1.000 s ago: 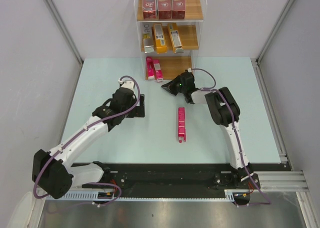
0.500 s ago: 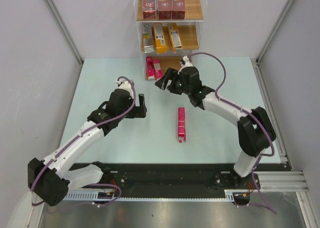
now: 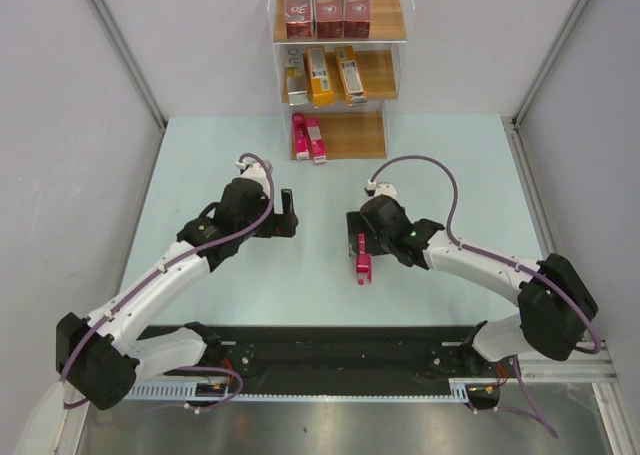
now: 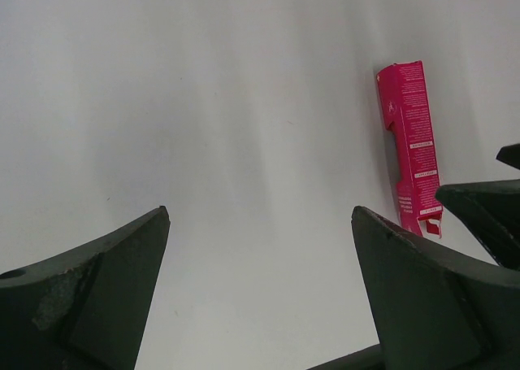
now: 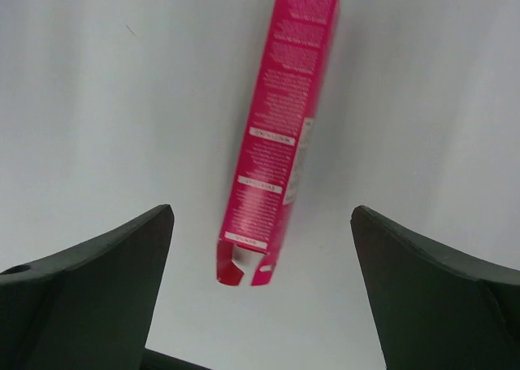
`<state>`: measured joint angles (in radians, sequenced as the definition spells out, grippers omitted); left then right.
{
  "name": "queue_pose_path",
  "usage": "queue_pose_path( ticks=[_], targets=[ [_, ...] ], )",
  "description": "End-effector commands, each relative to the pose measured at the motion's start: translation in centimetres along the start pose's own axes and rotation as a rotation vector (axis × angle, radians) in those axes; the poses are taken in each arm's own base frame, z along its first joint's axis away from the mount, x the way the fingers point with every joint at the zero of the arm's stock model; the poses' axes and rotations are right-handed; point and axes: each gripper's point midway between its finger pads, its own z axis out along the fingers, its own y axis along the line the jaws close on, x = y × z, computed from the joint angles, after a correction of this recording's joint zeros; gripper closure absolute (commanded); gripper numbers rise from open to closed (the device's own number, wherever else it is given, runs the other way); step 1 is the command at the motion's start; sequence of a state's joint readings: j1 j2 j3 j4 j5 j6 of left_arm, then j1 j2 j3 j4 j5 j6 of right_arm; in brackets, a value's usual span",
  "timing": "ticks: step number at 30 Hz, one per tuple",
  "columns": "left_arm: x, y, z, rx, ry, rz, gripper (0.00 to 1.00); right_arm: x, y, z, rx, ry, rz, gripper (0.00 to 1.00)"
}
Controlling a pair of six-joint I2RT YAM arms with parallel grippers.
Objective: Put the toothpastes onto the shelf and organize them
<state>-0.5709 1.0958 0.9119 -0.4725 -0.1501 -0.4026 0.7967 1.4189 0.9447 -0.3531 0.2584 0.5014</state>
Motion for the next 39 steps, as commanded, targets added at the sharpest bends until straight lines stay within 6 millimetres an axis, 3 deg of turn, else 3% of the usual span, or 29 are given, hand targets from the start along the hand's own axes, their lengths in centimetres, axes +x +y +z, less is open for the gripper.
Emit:
queue_pose_path(
  ticks=[1, 10, 16, 18, 19, 20, 23, 29, 39],
  targets=[
    [-1.8, -1.4, -0.1, 0.039, -0.047, -0.017, 0.00, 0.8, -0.6, -0.7, 0.015, -0.008, 0.020, 0.04],
    [-1.8, -1.2, -0.3, 0.028, -0.047, -0.012, 0.00, 3.6, 0.3, 2.7, 0.003, 0.079, 0.014, 0.09],
    [-1.9, -1.3, -0.4, 0.030, -0.048, -0.013, 0.00, 6.2, -0.6, 4.6, 0.070, 0.145, -0.012, 0.32],
    [-2.0, -1.3, -0.4, 0.028, -0.049, -0.013, 0.00, 6.6, -0.9, 4.8, 0.085, 0.155, -0.022, 0.33],
    [-2.0, -1.3, -0.4, 0.028, -0.050, -0.013, 0.00, 6.6, -1.0, 4.9, 0.087, 0.155, -0.023, 0.48],
    [-2.0, -1.3, -0.4, 0.029, -0.050, -0.012, 0.00, 6.6, -0.9, 4.9, 0.085, 0.152, -0.025, 0.53],
    [-2.0, -1.4, -0.4, 0.032, -0.052, -0.016, 0.00, 6.1, -0.7, 4.7, 0.075, 0.138, -0.027, 0.62],
    [-2.4, -2.5, -0.6, 0.088, -0.062, -0.039, 0.00, 4.1, 0.3, 3.0, 0.022, 0.074, -0.057, 0.65],
    [-4.2, -9.5, -1.7, 0.445, -0.062, -0.134, 0.00, -2.1, 6.2, -5.6, -0.211, -0.219, -0.128, 0.66]
  ],
)
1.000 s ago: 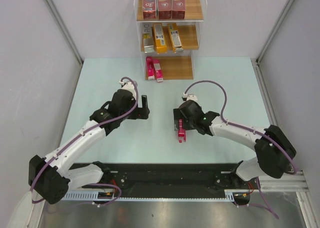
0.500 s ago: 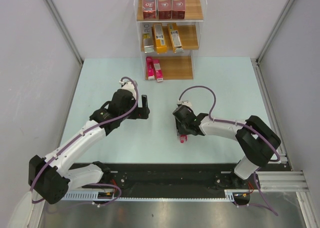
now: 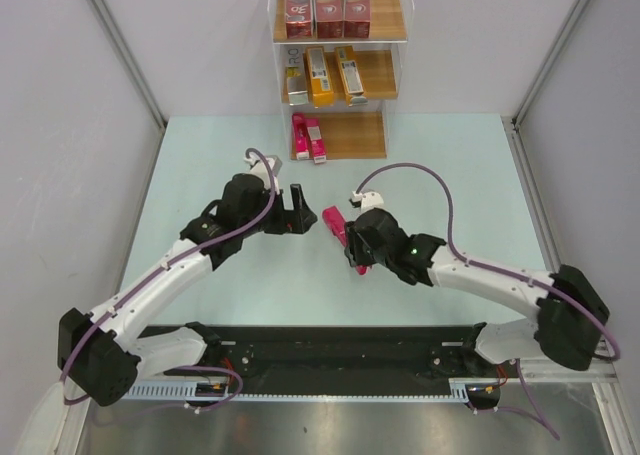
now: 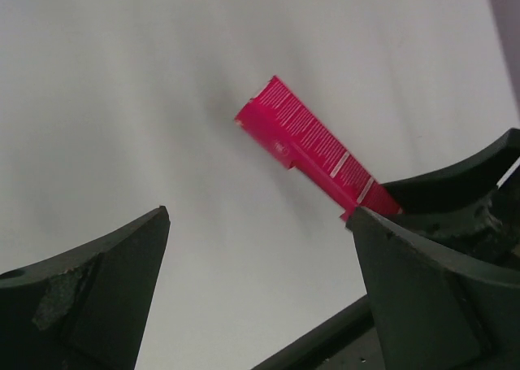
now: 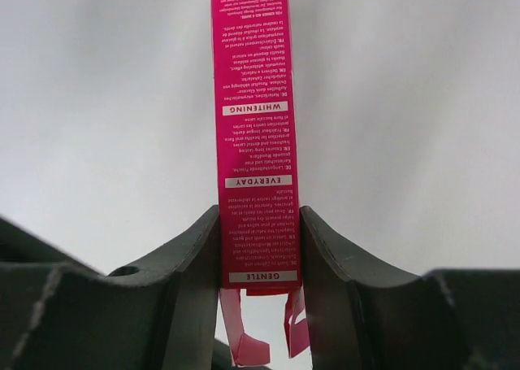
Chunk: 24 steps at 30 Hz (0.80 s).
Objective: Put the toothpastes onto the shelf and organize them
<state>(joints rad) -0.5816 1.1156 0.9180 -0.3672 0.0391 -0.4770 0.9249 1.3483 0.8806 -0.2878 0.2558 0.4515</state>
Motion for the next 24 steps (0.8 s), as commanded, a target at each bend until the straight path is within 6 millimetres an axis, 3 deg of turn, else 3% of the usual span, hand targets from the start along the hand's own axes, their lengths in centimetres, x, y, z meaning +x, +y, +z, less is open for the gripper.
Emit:
queue_pose_path(
  ticks=[1, 10, 24],
  targets=[
    [-3.0, -5.8, -0.7, 0.255, -0.057, -0.076, 0.00, -5.5, 2.8, -4.3, -0.090, -0.232, -0.010, 0.66],
    [-2.9, -10.0, -0.9, 0.493, -0.010, -0.160, 0.00, -8.2, 3.9, -7.8, -0.151, -0.356, 0.039, 0.69],
    [-2.0, -11.1, 0.4, 0.569, 0.044, -0.218, 0.00, -10.4, 5.7, -11.7, -0.222, -0.480, 0.060, 0.71]
  ],
)
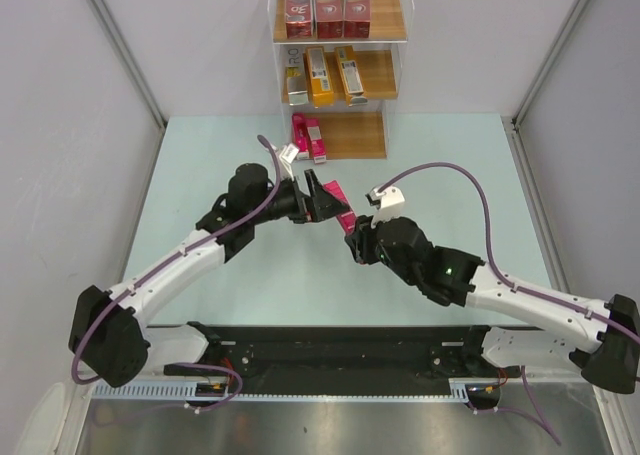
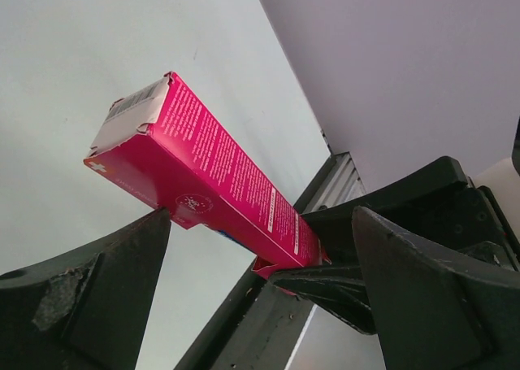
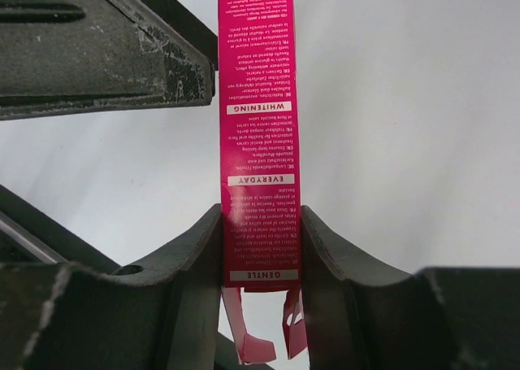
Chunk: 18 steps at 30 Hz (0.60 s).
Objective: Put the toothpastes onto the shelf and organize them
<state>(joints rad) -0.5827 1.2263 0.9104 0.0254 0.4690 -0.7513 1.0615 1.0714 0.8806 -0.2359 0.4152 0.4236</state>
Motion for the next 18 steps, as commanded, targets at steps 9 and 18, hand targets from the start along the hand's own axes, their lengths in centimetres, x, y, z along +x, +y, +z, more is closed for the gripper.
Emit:
queue_pose_path(
  ticks=[9, 18],
  targets=[
    [1.0, -0.2, 1.5, 0.054, 0.049, -0.057, 0.02, -5.9, 3.5, -3.3, -0.100, -0.226, 0.039, 0.72],
    [0.7, -0.6, 1.7, 0.098, 0.019, -0.077, 0.05, -6.1, 4.2, -4.0, -0.120, -0.243, 0.017, 0.71]
  ],
)
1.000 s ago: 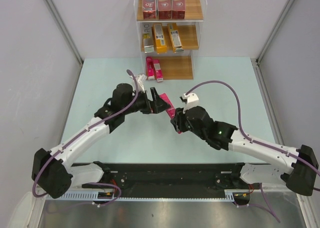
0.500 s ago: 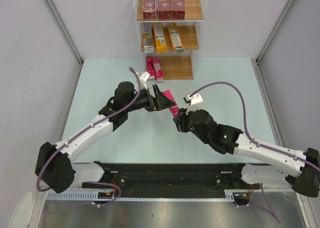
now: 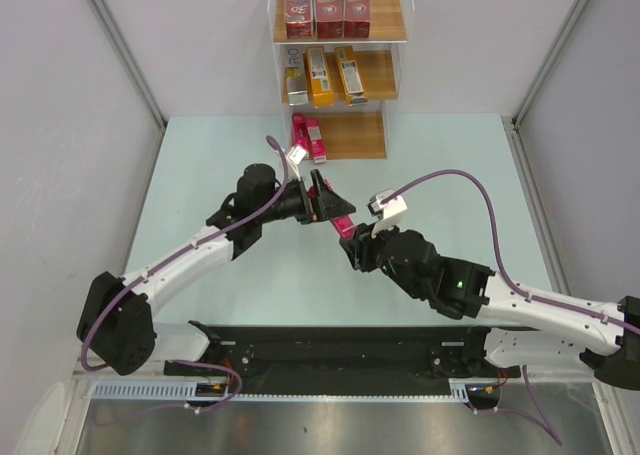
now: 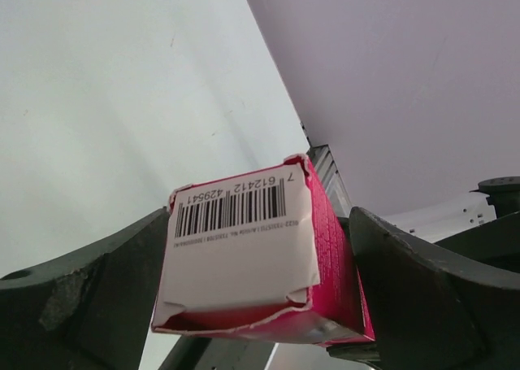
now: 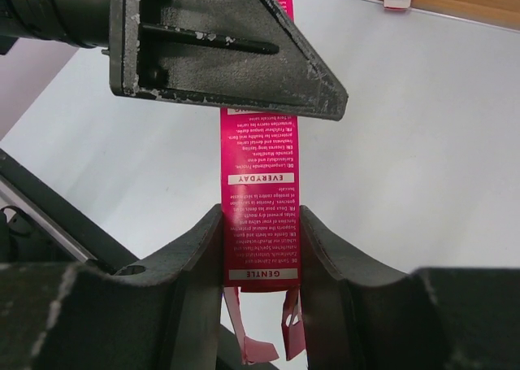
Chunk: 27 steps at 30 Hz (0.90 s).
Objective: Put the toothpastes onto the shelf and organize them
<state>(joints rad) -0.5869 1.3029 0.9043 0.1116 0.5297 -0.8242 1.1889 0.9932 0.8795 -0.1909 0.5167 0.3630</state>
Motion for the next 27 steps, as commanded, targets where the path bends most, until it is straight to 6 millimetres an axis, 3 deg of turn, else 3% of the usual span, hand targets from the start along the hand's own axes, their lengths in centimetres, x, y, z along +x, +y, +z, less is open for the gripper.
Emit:
queue_pose_path(
  ticks=[1, 4, 6, 7, 8, 10, 12, 16, 18, 20, 21, 22, 24, 27],
  targets=[
    [-0.2, -1.0, 0.0, 0.070, -0.033, -0.003, 0.07, -4.0, 1.5, -0.6, -0.051, -0.129, 0.056, 0.71],
    [-0.5, -2.5, -0.5, 0.157, -0.065, -0.004, 0.13, -3.2, 1.6, -0.1, -0.046, -0.103, 0.062, 0.68],
    [-0.8, -3.3, -1.1, 0.205, -0.088, -0.019, 0.26, -2.9, 1.8, 0.1, -0.051, -0.091, 0.065, 0.64],
    [-0.9, -3.6, -1.4, 0.225, -0.095, -0.040, 0.40, -2.8, 1.7, 0.1, -0.046, -0.090, 0.067, 0.62],
    [-1.4, -3.7, -1.8, 0.252, -0.118, -0.034, 0.46, -2.7, 1.7, 0.3, -0.042, -0.087, 0.068, 0.62],
    [-1.6, -4.4, -2.5, 0.292, -0.122, -0.048, 0.54, -2.7, 1.6, 0.4, -0.037, -0.087, 0.071, 0.61],
    [-2.2, -4.5, -3.1, 0.314, -0.143, -0.038, 0.54, -2.6, 1.6, 0.5, -0.037, -0.082, 0.075, 0.59],
    [-3.1, -4.6, -4.3, 0.324, -0.151, -0.026, 0.54, -2.7, 1.6, 0.8, -0.087, -0.055, 0.133, 0.43],
    [-3.9, -4.3, -4.8, 0.319, -0.156, -0.020, 0.53, -3.2, 0.6, 1.2, -0.095, -0.050, 0.170, 0.35],
    [-4.3, -4.2, -5.3, 0.324, -0.136, 0.002, 0.53, -3.3, 1.6, 1.0, -0.209, -0.010, 0.216, 0.26],
    [-4.4, -4.1, -5.3, 0.323, -0.129, 0.007, 0.53, -3.8, 0.6, 1.6, -0.216, -0.008, 0.234, 0.24],
    [-4.6, -4.3, -5.6, 0.334, -0.114, 0.024, 0.53, -3.7, 2.3, 1.3, -0.336, 0.031, 0.245, 0.20],
    [-4.7, -4.5, -5.6, 0.344, -0.098, 0.046, 0.53, -3.3, 3.2, 1.1, -0.459, 0.091, 0.264, 0.12],
    [-4.5, -5.2, -5.7, 0.367, -0.055, 0.089, 0.53, -3.2, 4.0, 1.8, -0.569, 0.127, 0.294, 0.09]
  ],
)
